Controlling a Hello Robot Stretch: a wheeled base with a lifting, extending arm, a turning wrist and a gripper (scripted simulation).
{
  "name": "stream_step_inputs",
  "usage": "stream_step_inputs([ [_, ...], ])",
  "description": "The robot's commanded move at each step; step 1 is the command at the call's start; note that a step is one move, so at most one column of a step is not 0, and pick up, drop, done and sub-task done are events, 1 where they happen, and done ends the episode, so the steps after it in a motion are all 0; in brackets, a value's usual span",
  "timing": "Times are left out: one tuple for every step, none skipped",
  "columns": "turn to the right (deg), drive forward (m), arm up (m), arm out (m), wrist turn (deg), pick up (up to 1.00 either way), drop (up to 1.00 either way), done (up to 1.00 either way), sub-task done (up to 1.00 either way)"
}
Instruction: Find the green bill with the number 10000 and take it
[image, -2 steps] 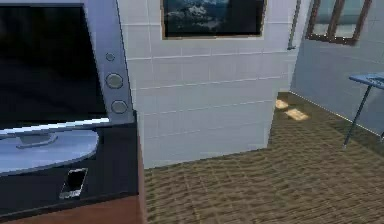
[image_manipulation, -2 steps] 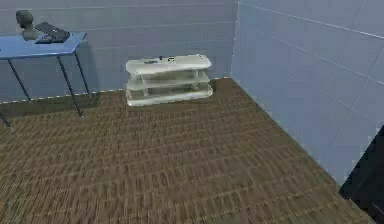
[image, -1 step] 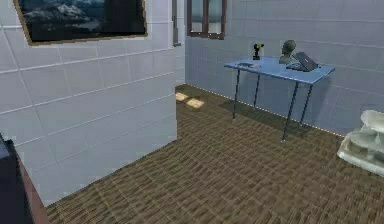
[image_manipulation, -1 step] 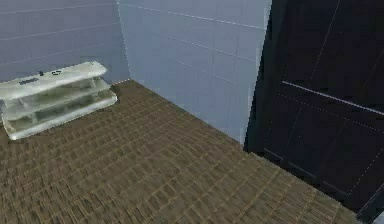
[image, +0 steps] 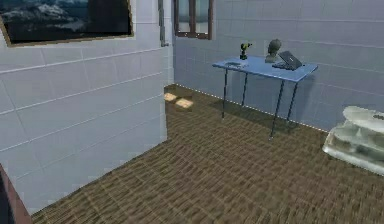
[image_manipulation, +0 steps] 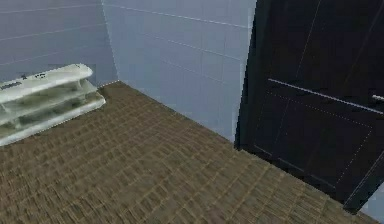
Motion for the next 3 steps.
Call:
stream_step_inputs([
  [0.0, 1.0, 0.0, 0.0, 0.0, 0.0, 0.0, 0.0, 0.0],
  [0.0, 1.0, 0.0, 0.0, 0.0, 0.0, 0.0, 0.0, 0.0],
  [0.0, 0.4, 0.0, 0.0, 0.0, 0.0, 0.0, 0.0, 0.0],
])
